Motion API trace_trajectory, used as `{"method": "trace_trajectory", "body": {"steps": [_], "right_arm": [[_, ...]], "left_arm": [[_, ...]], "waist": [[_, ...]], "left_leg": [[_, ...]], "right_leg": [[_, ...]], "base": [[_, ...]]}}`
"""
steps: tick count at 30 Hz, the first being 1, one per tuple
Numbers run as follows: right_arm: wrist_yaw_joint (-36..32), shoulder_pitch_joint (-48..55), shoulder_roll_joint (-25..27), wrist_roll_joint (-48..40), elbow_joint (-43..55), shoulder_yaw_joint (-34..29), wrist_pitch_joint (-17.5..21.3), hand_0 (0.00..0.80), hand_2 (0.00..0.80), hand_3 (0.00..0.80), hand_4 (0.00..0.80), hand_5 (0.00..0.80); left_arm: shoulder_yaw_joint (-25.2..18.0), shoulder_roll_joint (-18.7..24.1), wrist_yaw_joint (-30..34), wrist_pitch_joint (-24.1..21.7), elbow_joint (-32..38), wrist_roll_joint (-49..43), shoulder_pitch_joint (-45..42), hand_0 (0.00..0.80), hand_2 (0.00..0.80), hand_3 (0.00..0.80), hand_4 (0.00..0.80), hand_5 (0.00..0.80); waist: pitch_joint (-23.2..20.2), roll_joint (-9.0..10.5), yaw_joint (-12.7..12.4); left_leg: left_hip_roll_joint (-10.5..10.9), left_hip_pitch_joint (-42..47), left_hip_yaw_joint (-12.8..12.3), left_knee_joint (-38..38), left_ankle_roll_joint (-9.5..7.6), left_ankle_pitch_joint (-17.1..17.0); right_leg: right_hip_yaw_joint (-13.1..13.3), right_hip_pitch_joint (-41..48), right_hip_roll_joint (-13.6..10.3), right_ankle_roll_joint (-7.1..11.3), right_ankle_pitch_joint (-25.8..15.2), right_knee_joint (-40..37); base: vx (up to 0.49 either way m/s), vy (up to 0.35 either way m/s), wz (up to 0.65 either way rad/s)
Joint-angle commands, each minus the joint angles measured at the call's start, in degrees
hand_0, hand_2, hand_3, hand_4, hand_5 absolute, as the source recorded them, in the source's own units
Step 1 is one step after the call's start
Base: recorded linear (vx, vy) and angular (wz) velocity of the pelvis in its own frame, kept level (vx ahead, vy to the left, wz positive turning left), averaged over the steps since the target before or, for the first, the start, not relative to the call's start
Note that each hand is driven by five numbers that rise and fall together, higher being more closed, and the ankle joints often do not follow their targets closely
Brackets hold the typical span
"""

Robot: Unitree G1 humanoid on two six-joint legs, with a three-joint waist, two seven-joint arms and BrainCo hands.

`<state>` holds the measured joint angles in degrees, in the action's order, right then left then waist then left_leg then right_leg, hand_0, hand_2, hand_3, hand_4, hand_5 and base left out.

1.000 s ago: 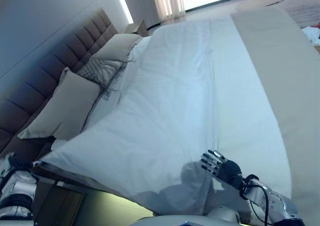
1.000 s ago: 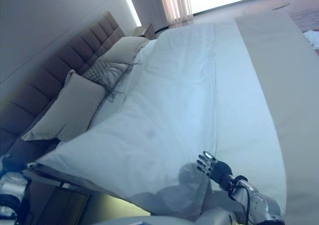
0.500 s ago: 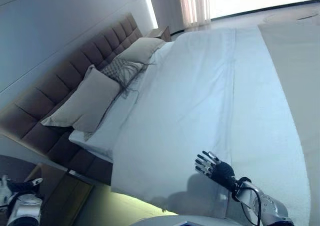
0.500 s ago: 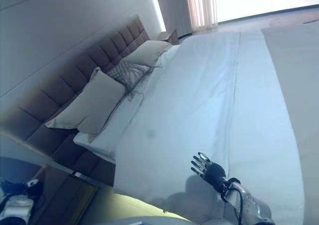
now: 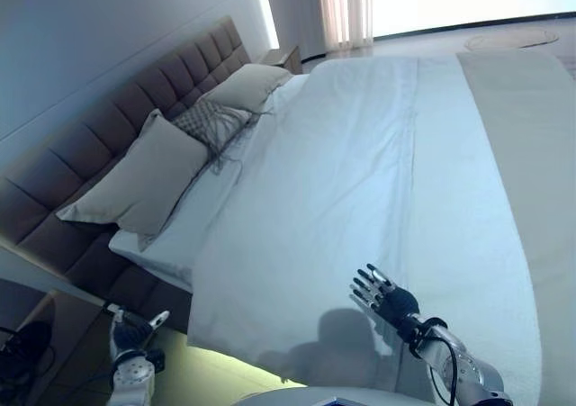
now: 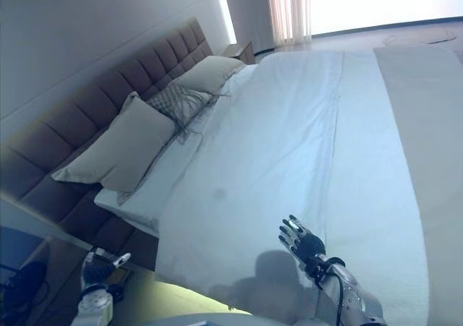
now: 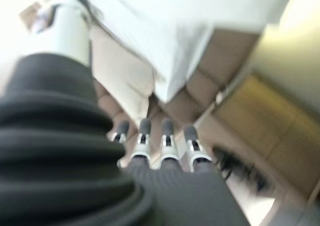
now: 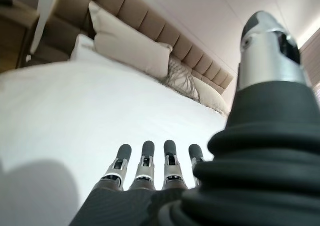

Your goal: Make the bed neatly

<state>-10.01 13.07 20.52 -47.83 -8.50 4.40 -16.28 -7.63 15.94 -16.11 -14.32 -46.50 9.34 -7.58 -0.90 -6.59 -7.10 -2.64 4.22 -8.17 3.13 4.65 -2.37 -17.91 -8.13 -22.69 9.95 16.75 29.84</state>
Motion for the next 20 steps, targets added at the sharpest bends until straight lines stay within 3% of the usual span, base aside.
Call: {"method": "trace_trajectory", "body": {"steps": [1,8,12,16,20], "right_arm": [[-1.5,-4.8,-6.0,0.6,-0.3,-1.7,5.7,0.000,0.000,0.000,0.000,0.000],[3.3,-4.2,-8.2,1.9,-7.2,-4.2,12.0,0.000,0.000,0.000,0.000,0.000],[4.6,-4.7,-8.1,1.9,-12.5,-4.7,15.9,0.000,0.000,0.000,0.000,0.000],[4.4,-5.7,-7.5,1.7,-15.4,-4.2,16.8,0.000,0.000,0.000,0.000,0.000],[4.4,-5.6,-7.4,1.5,-15.5,-3.4,18.2,0.000,0.000,0.000,0.000,0.000]], "left_arm": [[-1.4,4.0,8.4,-5.0,6.0,9.6,2.9,0.000,0.000,0.000,0.000,0.000],[3.6,-0.2,25.7,-3.3,15.4,23.5,0.0,0.000,0.000,0.000,0.000,0.000],[6.1,-0.8,30.8,-0.8,18.6,26.8,-0.4,0.000,0.000,0.000,0.000,0.000],[9.5,0.2,32.1,1.2,19.6,27.1,0.7,0.000,0.000,0.000,0.000,0.000],[9.6,0.4,29.5,2.2,21.1,28.0,0.4,0.000,0.000,0.000,0.000,0.000]], "waist": [[3.1,4.60,-1.3],[4.4,6.84,-2.0],[5.1,7.87,-2.2],[5.8,8.36,-1.8],[5.7,8.48,-1.3]], "left_leg": [[1.1,-2.3,0.7,-1.7,-2.38,-0.1],[-1.3,-1.7,-1.0,-3.3,-1.91,1.1],[-2.4,-1.9,-1.9,-4.1,-1.62,1.6],[-3.3,-1.7,-2.6,-4.7,-1.41,2.0],[-4.0,-0.8,-3.2,-4.7,-1.31,2.3]], "right_leg": [[-2.9,9.7,-0.8,3.39,-23.6,-25.0],[-3.9,10.8,2.0,3.04,-23.8,-27.2],[-4.4,11.0,3.6,2.92,-24.1,-28.5],[-3.9,11.1,4.9,2.73,-24.1,-29.4],[-3.3,11.6,5.8,2.20,-23.8,-30.0]], "base": [[-0.041,-0.193,-0.07],[-0.066,-0.218,-0.09],[-0.082,-0.179,-0.13],[-0.070,-0.134,-0.16],[-0.019,-0.074,-0.11]]}}
